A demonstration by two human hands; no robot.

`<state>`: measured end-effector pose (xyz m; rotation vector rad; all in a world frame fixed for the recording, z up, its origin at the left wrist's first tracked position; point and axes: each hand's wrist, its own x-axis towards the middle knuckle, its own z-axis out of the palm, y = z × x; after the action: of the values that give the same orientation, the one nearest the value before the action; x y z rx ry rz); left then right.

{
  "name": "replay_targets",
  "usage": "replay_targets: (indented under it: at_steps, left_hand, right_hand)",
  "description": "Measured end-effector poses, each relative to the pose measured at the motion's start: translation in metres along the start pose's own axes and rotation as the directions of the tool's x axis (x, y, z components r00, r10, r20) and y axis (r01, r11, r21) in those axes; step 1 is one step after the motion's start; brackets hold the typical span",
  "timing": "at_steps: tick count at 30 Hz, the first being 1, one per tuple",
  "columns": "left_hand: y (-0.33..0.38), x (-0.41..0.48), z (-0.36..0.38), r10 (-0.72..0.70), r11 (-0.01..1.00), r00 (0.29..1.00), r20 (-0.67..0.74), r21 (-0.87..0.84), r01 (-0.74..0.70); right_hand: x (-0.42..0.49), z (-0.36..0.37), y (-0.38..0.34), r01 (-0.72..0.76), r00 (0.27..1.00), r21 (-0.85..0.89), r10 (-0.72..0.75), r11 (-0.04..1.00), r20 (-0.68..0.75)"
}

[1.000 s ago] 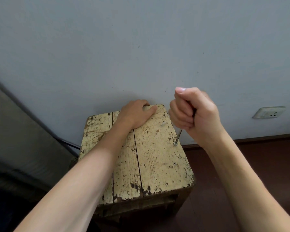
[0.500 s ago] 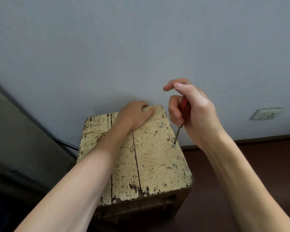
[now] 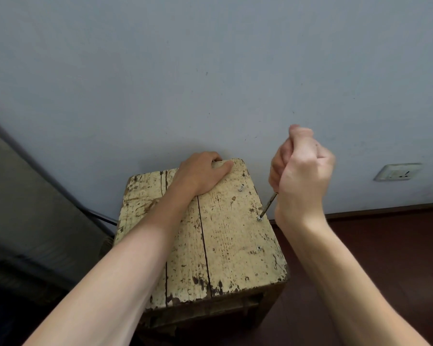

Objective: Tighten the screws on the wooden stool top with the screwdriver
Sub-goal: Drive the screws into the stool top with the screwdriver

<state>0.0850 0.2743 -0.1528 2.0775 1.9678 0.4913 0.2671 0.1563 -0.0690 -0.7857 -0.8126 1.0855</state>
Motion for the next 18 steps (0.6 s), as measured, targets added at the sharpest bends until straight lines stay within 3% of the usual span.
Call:
replay_targets:
  at_steps: [2, 4, 7, 10, 12, 14, 18]
  left_hand:
    - [0.000, 0.000, 0.000, 0.004, 1.000, 1.000, 0.000, 0.001, -0.004]
    - [0.000, -0.001, 0.000, 0.007, 1.000, 1.000, -0.007, 0.006, -0.006]
    - [0.001, -0.001, 0.000, 0.018, 1.000, 1.000, -0.018, 0.008, -0.017]
    - [0.000, -0.001, -0.001, 0.021, 1.000, 1.000, -0.006, 0.014, -0.021]
    - [0.001, -0.001, -0.001, 0.019, 1.000, 1.000, 0.009, 0.016, -0.019]
    - [0.000, 0.000, -0.001, 0.021, 1.000, 1.000, -0.005, 0.016, -0.021]
    - [-0.002, 0.002, 0.001, 0.023, 1.000, 1.000, -0.009, 0.020, -0.023]
  right_hand:
    - [-0.003, 0.002, 0.003, 0.026, 0.998, -0.012, -0.026, 1.000, -0.060]
    - [0.002, -0.001, 0.001, -0.018, 1.000, -0.041, 0.018, 0.999, 0.000]
    - [0.014, -0.009, -0.007, -0.076, 0.965, -0.101, 0.098, 0.992, 0.245]
    - [0.025, -0.017, -0.014, -0.072, 0.853, -0.190, 0.159, 0.979, 0.497]
    - [0.027, -0.021, -0.018, -0.098, 0.780, -0.201, 0.201, 0.975, 0.592]
    - [0.025, -0.021, -0.019, -0.127, 0.773, -0.200, 0.223, 0.972, 0.594]
    - [0.021, -0.016, -0.016, -0.179, 0.843, -0.124, 0.217, 0.976, 0.492]
